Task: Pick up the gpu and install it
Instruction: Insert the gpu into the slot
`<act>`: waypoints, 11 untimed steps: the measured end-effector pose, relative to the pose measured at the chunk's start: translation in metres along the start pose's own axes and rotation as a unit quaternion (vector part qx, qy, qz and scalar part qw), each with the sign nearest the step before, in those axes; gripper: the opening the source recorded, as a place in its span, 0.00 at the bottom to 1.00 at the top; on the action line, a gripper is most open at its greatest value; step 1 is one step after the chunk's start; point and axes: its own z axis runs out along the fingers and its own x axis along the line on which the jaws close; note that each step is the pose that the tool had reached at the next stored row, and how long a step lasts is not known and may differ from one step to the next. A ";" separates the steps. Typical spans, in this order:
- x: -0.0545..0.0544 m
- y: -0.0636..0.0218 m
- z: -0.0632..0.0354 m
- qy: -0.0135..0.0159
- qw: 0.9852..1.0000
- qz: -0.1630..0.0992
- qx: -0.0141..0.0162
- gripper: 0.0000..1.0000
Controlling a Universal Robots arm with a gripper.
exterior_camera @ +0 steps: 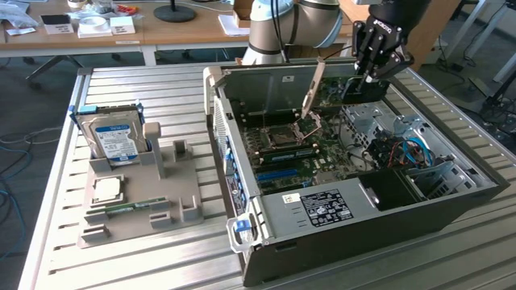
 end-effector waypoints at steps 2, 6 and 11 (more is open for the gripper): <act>0.000 0.0000 0.0000 0.000 1.000 0.000 0.000 0.27; 0.000 0.0015 0.0010 -0.008 1.000 0.000 0.002 0.27; 0.000 0.0057 0.0050 -0.008 1.000 0.000 0.005 0.27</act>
